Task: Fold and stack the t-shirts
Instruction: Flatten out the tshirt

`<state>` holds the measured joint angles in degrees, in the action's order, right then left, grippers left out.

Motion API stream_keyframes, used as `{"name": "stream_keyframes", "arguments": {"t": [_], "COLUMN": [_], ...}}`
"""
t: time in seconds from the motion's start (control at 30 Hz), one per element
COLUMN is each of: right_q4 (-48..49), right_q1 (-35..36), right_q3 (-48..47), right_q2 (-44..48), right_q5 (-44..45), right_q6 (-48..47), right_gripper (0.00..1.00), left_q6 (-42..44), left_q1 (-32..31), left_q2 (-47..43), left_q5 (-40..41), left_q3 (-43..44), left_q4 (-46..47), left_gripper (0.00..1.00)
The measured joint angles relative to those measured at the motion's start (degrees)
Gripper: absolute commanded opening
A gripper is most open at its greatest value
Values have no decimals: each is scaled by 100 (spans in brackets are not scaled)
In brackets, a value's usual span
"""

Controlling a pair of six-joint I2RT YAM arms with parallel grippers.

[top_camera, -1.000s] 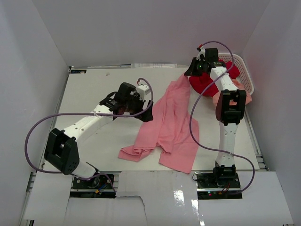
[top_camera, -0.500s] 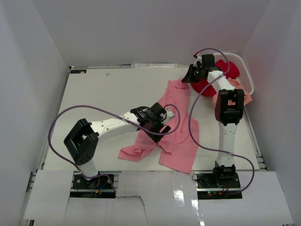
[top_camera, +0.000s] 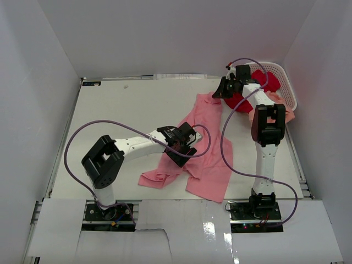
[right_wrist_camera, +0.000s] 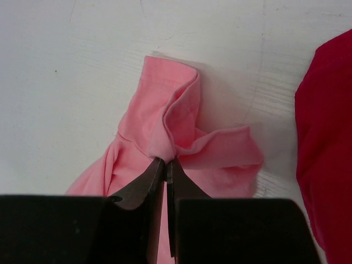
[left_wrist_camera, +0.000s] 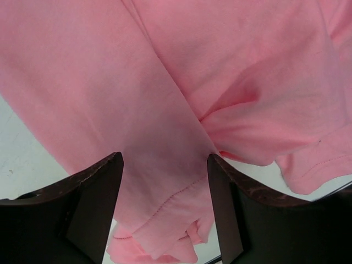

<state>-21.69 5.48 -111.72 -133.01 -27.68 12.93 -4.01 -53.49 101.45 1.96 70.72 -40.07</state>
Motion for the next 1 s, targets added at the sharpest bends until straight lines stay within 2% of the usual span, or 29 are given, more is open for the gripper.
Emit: {"name": "stream_keyframes", "arguments": {"t": [0.67,0.83,0.9,0.97,1.0], "right_q4": [15,42,48,48,48], "right_q1": [0,0,0,0,0], "right_q3": [15,20,20,20,20], "right_q2": [2,2,2,2,2], "right_q5": [-15,-15,-15,-15,-15], "right_q6": [-2,-2,-2,-2,0], "right_gripper": [8,8,8,8,8], "left_q6": [-251,-308,-315,-341,-367], "left_q1": [-262,-275,-275,-275,-275], "left_q2": [50,205,275,304,304], "left_q5": [-247,-197,-190,-166,-149], "left_q3": [129,129,129,129,129], "left_q4": [-2,-17,-39,-61,-79], "left_gripper": [72,59,49,45,36]}}
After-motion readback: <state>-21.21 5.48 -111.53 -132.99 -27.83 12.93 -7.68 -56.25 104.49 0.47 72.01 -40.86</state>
